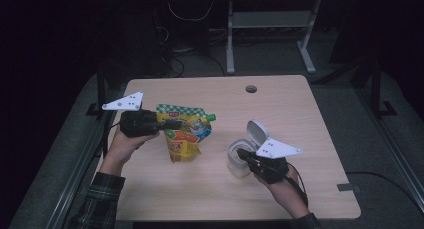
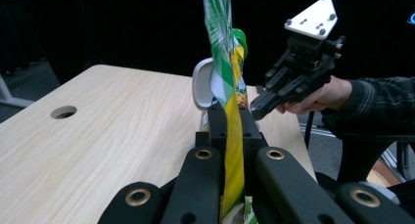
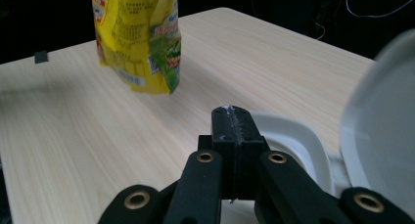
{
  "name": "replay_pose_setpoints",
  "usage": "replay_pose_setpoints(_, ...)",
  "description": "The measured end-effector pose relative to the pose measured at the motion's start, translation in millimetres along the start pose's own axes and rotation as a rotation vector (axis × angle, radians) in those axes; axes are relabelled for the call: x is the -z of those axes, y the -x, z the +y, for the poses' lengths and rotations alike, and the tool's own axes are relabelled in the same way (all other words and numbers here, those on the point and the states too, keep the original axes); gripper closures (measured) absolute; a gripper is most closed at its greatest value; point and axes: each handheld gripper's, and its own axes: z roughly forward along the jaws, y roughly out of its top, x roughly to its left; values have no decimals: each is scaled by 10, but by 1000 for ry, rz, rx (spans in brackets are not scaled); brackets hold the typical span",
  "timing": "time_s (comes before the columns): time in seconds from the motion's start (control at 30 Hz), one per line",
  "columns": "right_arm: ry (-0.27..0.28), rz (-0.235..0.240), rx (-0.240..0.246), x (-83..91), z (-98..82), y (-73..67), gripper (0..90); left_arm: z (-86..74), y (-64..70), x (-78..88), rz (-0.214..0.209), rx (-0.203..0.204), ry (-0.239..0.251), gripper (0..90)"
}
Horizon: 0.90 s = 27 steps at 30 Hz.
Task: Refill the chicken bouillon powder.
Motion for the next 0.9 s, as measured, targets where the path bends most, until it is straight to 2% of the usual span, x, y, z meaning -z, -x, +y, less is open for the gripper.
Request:
replay_pose_setpoints(0.4, -18, 18, 12, -404, 241, -230, 896, 68, 66, 15, -27, -7, 30, 900)
replay_pose_setpoints(0.63, -14, 7, -4, -613, 284, -339, 897, 103, 99, 21, -41, -6, 46, 900)
replay_pose_setpoints(0.9, -23, 25, 5, -771, 277, -456, 896, 115, 111, -4, -51, -8, 48, 900)
